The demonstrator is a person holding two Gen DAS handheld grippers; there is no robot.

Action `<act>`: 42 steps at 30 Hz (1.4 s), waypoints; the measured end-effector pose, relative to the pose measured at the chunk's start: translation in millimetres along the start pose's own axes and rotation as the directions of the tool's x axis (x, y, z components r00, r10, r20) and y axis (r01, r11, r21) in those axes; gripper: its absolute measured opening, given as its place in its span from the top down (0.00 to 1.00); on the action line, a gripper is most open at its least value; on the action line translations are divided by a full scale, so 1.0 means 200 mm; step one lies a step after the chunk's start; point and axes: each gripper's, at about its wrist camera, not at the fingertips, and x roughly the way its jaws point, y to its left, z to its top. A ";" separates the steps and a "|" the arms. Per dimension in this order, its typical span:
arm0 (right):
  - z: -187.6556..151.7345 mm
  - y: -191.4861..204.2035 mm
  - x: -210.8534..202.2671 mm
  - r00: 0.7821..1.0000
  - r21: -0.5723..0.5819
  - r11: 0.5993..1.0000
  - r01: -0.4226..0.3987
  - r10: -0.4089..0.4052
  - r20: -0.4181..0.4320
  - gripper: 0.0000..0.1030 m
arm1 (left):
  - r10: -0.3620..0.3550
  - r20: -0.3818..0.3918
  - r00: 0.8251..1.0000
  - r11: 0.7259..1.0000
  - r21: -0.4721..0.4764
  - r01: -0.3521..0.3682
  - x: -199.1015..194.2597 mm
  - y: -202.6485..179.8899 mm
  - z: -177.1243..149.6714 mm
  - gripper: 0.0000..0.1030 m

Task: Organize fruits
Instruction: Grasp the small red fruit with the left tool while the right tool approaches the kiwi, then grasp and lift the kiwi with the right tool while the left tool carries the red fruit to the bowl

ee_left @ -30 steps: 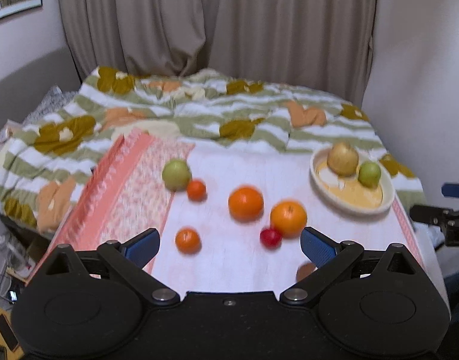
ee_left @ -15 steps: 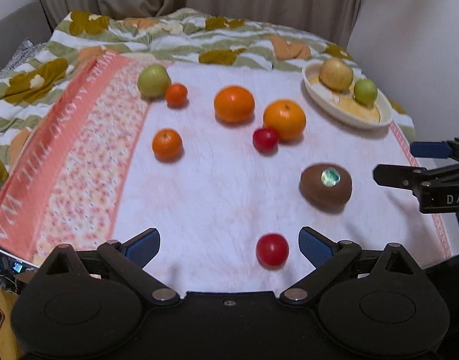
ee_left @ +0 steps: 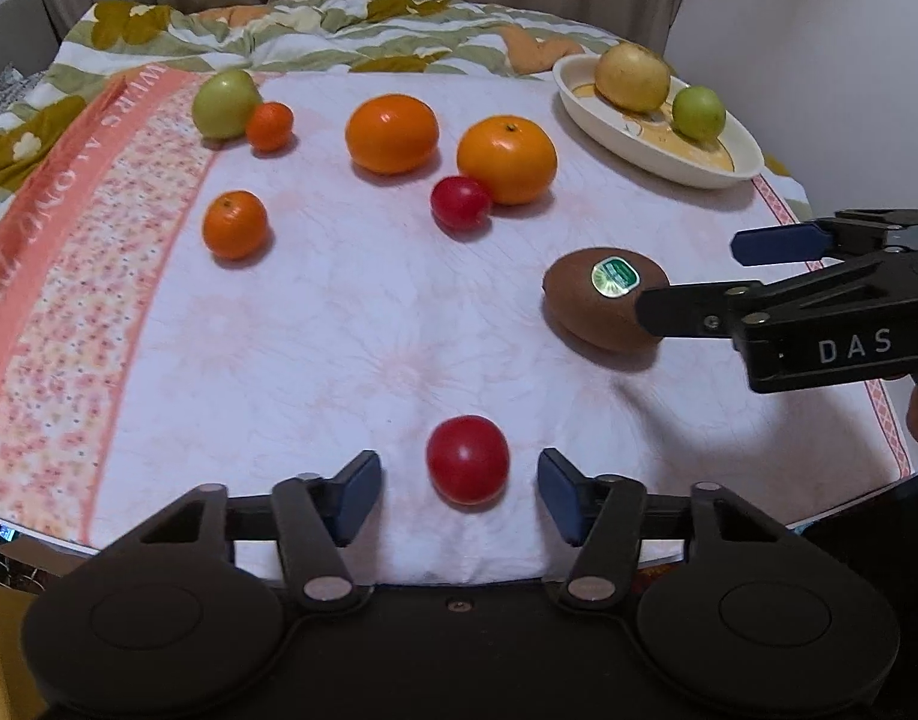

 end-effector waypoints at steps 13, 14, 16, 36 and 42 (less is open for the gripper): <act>0.02 0.04 0.09 0.998 -0.059 0.997 -0.051 0.049 -0.024 0.00 | 0.034 0.016 0.999 0.999 0.019 -0.034 0.01 -0.03 0.00 0.68; 0.01 0.04 0.10 0.998 -0.059 0.997 -0.052 0.050 -0.029 0.00 | 0.031 0.015 0.999 0.999 0.015 -0.031 0.01 -0.03 0.00 0.68; 0.01 0.04 0.12 0.998 -0.063 0.997 -0.053 0.051 -0.040 0.00 | 0.028 0.013 1.000 1.000 0.007 -0.028 0.01 -0.02 0.00 0.68; 0.03 0.04 0.20 0.993 -0.094 0.991 -0.095 0.088 -0.080 0.30 | 0.050 0.029 0.998 0.997 -0.055 -0.048 -0.02 0.01 0.02 0.68; 0.05 0.02 0.14 0.994 -0.086 0.991 -0.101 0.096 -0.058 0.31 | 0.064 0.048 0.997 0.996 -0.070 -0.061 -0.07 0.01 0.04 0.68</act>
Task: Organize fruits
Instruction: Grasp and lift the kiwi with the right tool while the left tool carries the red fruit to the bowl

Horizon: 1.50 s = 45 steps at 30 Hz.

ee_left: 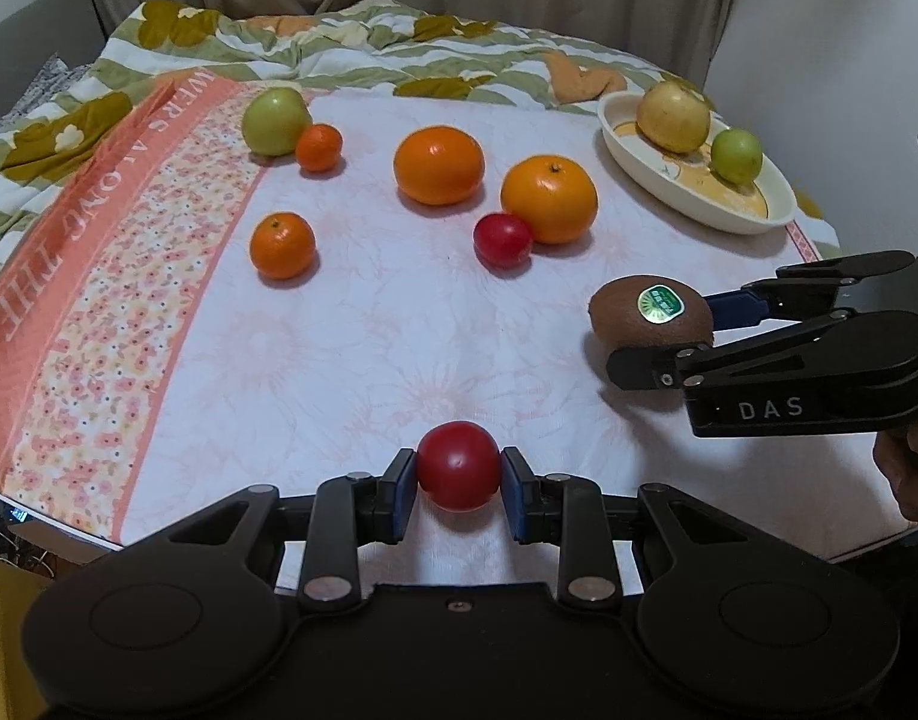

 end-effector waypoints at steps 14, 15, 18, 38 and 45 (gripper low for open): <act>0.05 -0.12 -0.36 0.992 0.080 0.997 0.008 -0.018 0.128 0.31 | 0.019 0.135 0.991 1.000 0.014 -0.021 -0.22 -0.06 0.18 0.68; 0.05 -0.14 -0.40 0.989 0.085 0.996 0.021 -0.033 0.142 0.31 | 0.016 0.149 0.989 1.000 0.015 -0.018 -0.24 -0.07 0.21 0.68; 0.08 -0.18 -0.49 0.982 0.112 0.993 0.042 -0.061 0.178 0.31 | 0.011 0.182 0.983 1.000 0.027 -0.016 -0.28 -0.10 0.27 0.68; 0.24 -0.51 -0.61 0.933 0.365 0.899 0.240 -0.318 0.168 0.31 | -0.175 0.217 0.960 0.973 0.184 0.136 -0.11 -0.27 0.89 0.68; 0.27 -0.60 -0.54 0.924 0.441 0.854 0.277 -0.363 0.122 0.31 | -0.215 0.143 0.966 0.944 0.283 0.168 0.14 -0.35 1.07 0.68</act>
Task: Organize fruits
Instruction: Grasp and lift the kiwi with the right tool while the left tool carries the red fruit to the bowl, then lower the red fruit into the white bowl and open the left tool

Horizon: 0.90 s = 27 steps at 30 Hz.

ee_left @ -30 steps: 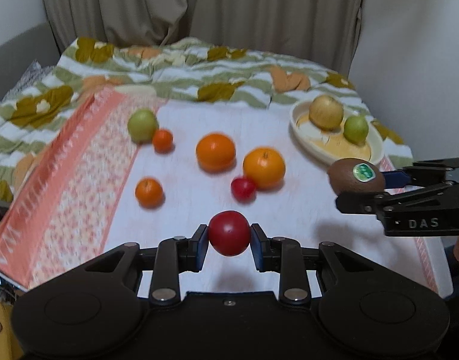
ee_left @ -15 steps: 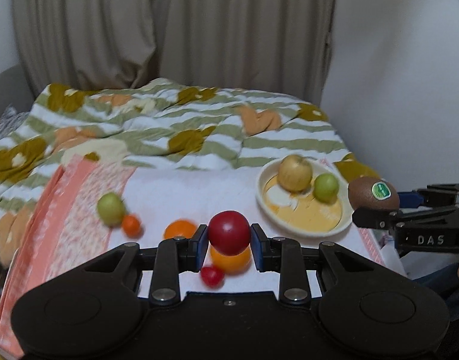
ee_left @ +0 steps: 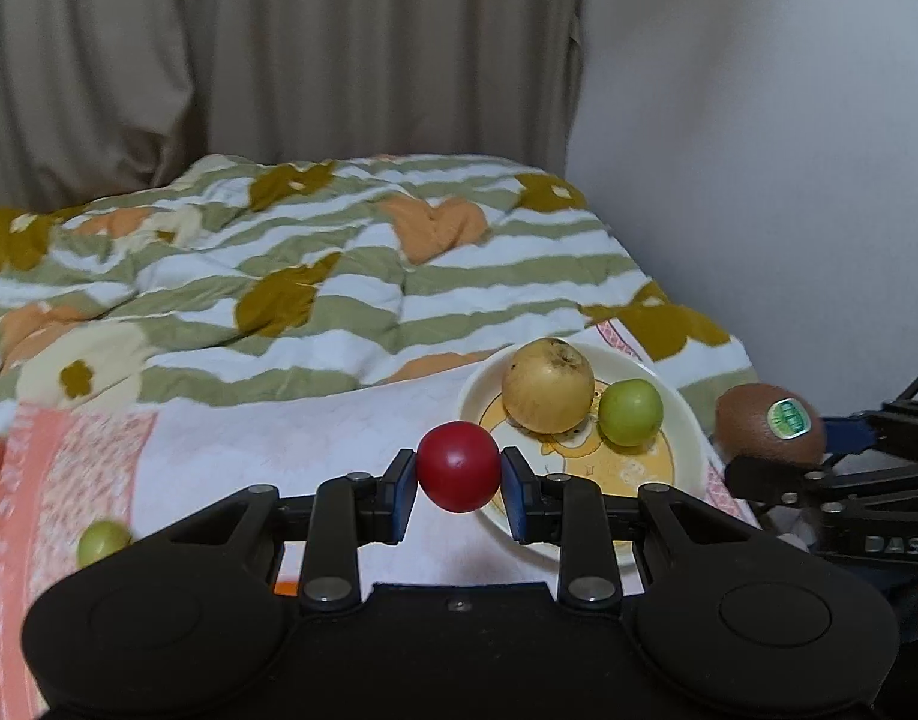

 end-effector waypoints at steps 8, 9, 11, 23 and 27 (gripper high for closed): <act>0.00 -0.06 0.12 0.998 0.098 0.993 0.061 -0.059 -0.025 0.31 | -0.063 -0.062 0.996 0.990 0.123 0.070 0.32 -0.01 0.06 0.68; 0.00 -0.07 0.13 0.997 0.109 0.992 0.069 -0.066 -0.028 0.31 | -0.066 -0.072 0.995 0.987 0.142 0.076 0.36 -0.02 0.07 0.68; -0.01 -0.08 0.15 0.996 0.127 0.989 0.081 -0.078 -0.034 0.31 | -0.082 -0.092 0.992 0.981 0.168 0.097 0.43 -0.03 0.07 0.68; -0.06 -0.17 0.24 0.987 0.208 0.966 0.152 -0.138 -0.078 0.30 | -0.124 -0.194 0.973 0.945 0.275 0.175 0.71 -0.11 0.05 0.67; -0.06 -0.17 0.24 0.985 0.223 0.961 0.166 -0.152 -0.080 0.30 | -0.133 -0.201 0.971 0.940 0.284 0.188 0.73 -0.12 0.04 0.60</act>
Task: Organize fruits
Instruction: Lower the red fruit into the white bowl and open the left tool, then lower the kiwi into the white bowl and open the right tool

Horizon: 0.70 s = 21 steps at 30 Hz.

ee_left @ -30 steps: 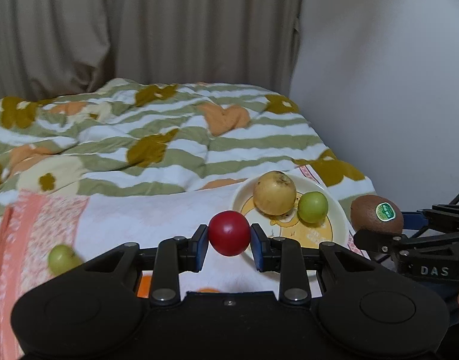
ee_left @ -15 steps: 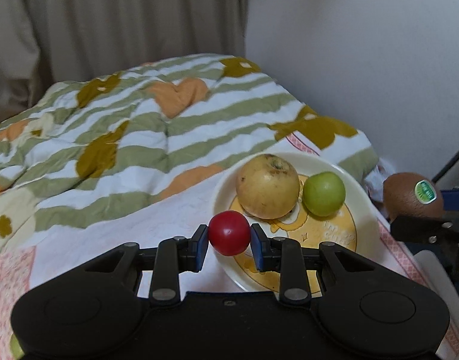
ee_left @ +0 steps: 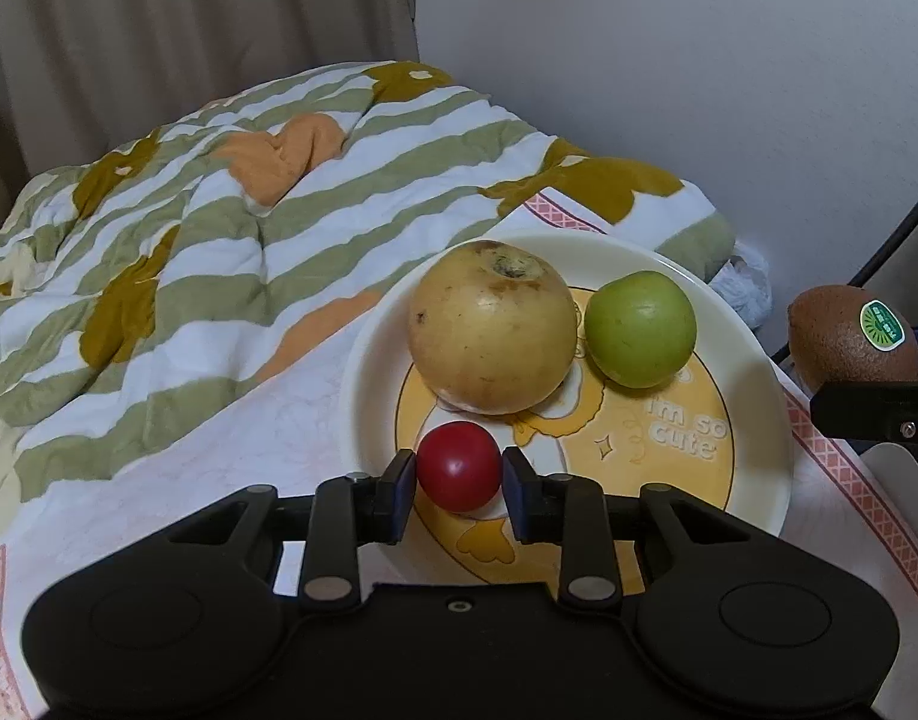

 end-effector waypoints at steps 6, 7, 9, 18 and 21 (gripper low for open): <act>0.00 -0.03 -0.05 1.000 0.021 1.000 0.013 -0.013 0.019 0.30 | 0.000 0.062 0.998 0.999 0.040 -0.002 -0.09 -0.05 0.00 0.08; 0.00 -0.03 -0.06 1.000 0.022 1.000 0.015 -0.015 0.022 0.30 | 0.010 0.065 0.998 0.999 0.049 -0.013 -0.11 -0.06 -0.01 0.08; 0.01 -0.05 -0.08 1.000 0.021 1.000 0.013 -0.014 0.024 0.30 | 0.011 0.069 0.998 0.999 0.038 -0.014 -0.15 -0.06 -0.01 0.08; 0.04 -0.04 -0.11 1.000 -0.074 0.997 -0.023 0.024 0.015 0.30 | 0.105 0.105 0.989 0.992 -0.074 -0.097 -0.39 -0.02 -0.07 0.04; 0.04 -0.01 -0.08 0.999 -0.108 0.993 -0.043 0.044 0.009 0.30 | 0.143 0.127 0.982 0.983 -0.134 -0.126 -0.48 0.00 -0.09 0.04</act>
